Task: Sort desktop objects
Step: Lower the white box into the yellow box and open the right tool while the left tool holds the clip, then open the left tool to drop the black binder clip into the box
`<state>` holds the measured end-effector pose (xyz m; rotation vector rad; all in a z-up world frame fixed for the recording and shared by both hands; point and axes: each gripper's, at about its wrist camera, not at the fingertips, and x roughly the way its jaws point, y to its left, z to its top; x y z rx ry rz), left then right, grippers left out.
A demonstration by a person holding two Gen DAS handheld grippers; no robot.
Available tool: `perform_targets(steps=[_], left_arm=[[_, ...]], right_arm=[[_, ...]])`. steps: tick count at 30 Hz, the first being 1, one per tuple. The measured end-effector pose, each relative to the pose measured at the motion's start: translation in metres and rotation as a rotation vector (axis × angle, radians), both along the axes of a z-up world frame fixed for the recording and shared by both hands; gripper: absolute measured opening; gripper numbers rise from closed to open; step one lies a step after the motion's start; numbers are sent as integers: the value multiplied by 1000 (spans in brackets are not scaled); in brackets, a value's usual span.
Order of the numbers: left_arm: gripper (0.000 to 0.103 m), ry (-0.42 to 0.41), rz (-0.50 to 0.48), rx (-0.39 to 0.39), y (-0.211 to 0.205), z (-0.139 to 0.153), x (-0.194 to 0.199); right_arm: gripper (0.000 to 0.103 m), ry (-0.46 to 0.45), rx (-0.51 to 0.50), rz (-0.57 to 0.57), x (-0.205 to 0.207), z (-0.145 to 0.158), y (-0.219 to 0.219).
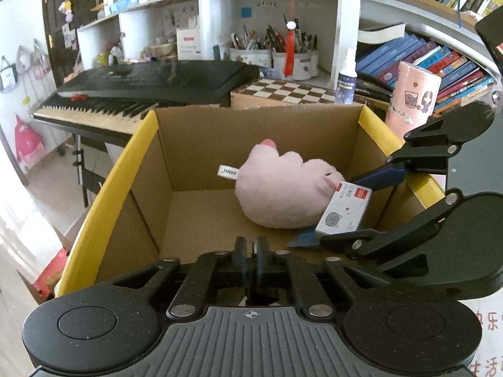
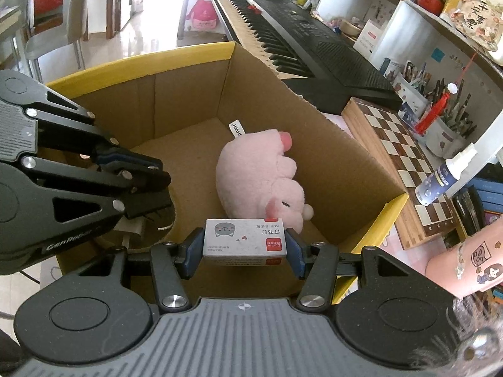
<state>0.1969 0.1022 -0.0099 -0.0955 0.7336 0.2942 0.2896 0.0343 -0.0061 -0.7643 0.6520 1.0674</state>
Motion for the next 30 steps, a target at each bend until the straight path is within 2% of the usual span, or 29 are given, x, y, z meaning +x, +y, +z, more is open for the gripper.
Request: perform_targets(steps=[4,7,9,15,25,30], left_arm=[[27,-31,5,26,-3,7,-5],[39,-54,25,12,-1,12,-10],[53,-76,43,4,1,16,-14],[70,-135,67,15,2,29,-27],[80,-199,71,18,-1,45,-49],[82,-208,68,17,-2,47,-59]], right_arm=[[52,10,30,-14,0,5,-5],[52,-3,49,-24,-2,9,-10],[53,-17,61,-27,-5,13,-13],[56,-43,121,-65,-16,29,-24],[57,-90,212,-142,-39,51,-46],[57,-84,272,-222,-49,60,-61]])
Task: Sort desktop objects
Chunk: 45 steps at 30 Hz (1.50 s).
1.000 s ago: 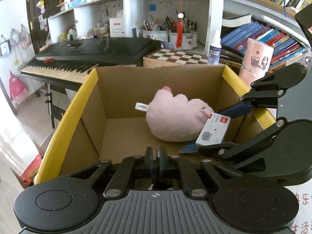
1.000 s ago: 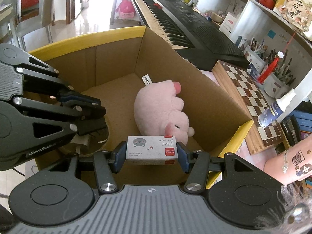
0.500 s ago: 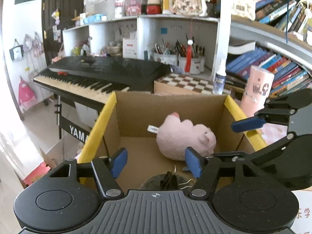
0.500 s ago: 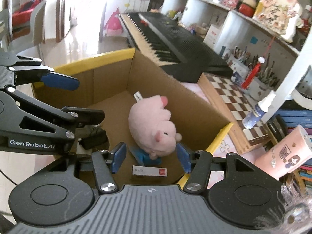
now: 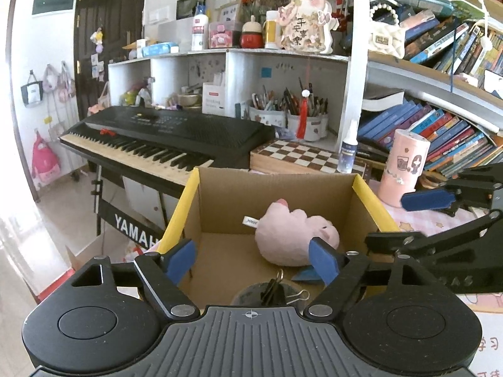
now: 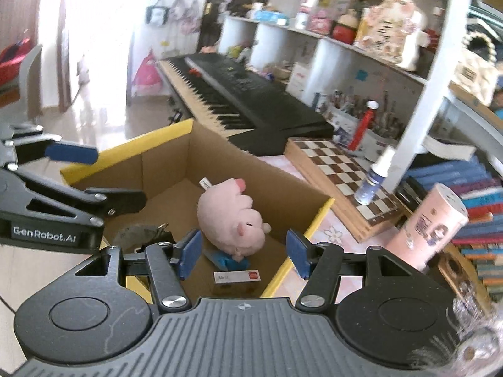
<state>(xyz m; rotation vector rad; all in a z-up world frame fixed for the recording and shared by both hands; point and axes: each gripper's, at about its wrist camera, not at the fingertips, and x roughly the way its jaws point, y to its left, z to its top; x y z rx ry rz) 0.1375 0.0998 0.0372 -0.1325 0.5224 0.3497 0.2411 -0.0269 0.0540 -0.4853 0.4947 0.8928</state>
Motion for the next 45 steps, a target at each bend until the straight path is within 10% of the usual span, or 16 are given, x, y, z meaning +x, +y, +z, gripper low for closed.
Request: perform_targets(steps=[24,45], left_arm=[[86,-12,-32,-15,-6,1,-76],[87,29,-62,-19,-26,-14,-151]], right_arm=[[57,59,219,-460,-82,-7,-80],[61,100,193,-547,-188,-42,-88]])
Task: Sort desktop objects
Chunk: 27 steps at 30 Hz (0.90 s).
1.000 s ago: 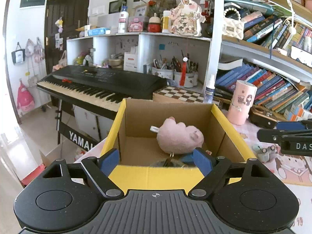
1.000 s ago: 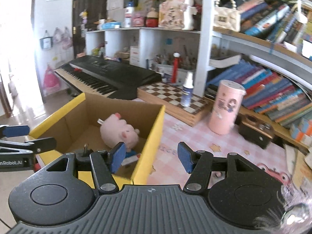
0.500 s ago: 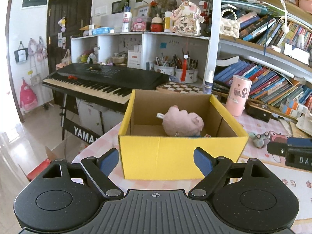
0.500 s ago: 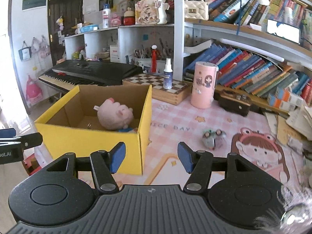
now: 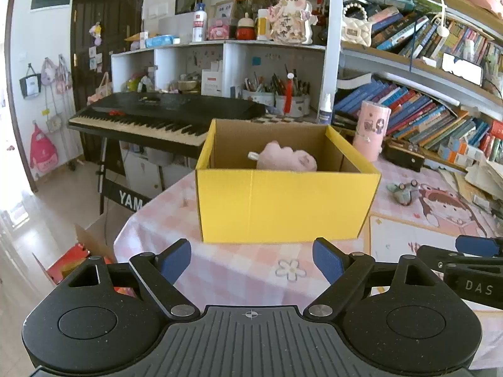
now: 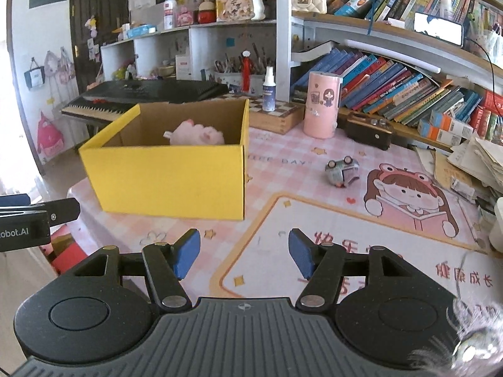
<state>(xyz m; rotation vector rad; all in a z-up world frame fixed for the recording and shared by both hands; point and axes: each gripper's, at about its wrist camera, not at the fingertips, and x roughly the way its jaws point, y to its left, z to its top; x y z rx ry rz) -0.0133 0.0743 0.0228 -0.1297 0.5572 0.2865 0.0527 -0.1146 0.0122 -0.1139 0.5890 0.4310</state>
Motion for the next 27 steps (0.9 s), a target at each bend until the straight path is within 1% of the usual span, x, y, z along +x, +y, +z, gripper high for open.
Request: perform_targets(steps=[12,18,27], left_arm=[[87,26,-32,13,-12,-8,-25],[87,38,-44,25,-17,-10,-32],[88,73,-88,31,-24,-15,-36]], right_arm=[[65,13,-38,31,-28,-9,4],[66,35,-40,32,-36,-14,2],[73,50,-52,8,-49,-20,-2]])
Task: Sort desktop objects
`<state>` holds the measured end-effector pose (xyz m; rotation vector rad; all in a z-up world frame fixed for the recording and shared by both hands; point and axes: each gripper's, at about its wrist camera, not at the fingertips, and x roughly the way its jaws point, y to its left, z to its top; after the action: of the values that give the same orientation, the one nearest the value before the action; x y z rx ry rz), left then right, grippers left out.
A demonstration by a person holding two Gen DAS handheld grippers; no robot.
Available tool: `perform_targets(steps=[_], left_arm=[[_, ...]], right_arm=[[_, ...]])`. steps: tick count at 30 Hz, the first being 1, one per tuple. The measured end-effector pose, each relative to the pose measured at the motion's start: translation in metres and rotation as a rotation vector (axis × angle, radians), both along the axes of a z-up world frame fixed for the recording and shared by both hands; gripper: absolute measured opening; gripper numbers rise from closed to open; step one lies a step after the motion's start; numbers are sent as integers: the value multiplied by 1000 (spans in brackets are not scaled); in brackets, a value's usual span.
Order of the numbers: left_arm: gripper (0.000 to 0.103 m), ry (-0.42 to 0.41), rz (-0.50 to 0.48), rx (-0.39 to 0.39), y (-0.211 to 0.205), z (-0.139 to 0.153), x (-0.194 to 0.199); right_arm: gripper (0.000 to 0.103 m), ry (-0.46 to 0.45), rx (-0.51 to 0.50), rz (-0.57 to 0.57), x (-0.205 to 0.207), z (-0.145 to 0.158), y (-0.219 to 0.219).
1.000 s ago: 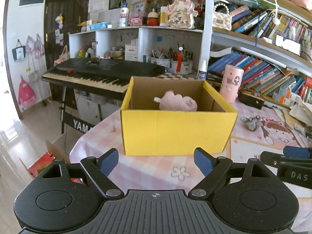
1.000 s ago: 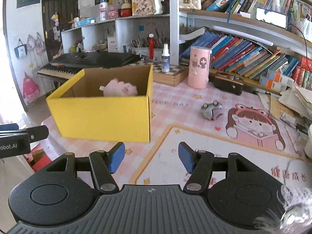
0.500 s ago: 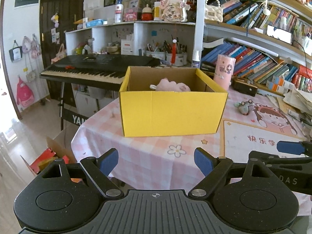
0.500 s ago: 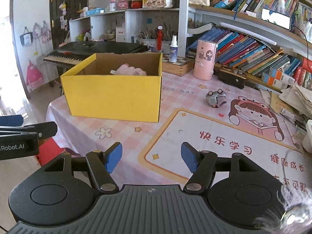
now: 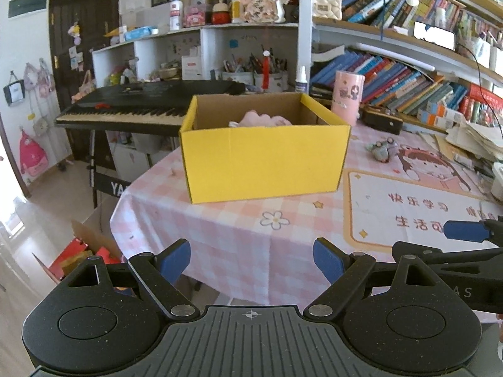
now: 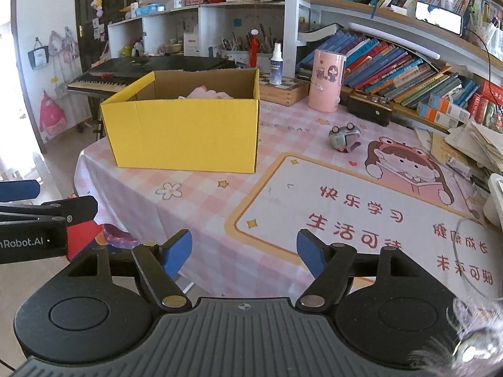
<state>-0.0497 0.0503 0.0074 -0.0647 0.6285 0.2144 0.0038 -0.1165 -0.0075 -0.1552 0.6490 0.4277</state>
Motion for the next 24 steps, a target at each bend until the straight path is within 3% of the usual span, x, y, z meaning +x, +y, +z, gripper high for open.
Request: perform_targets(steps=[24], left_arm=[[89,31,-206,-8,-52,-9,39]], right_arm=[[74,28,-13,-187,9,-8,-55]])
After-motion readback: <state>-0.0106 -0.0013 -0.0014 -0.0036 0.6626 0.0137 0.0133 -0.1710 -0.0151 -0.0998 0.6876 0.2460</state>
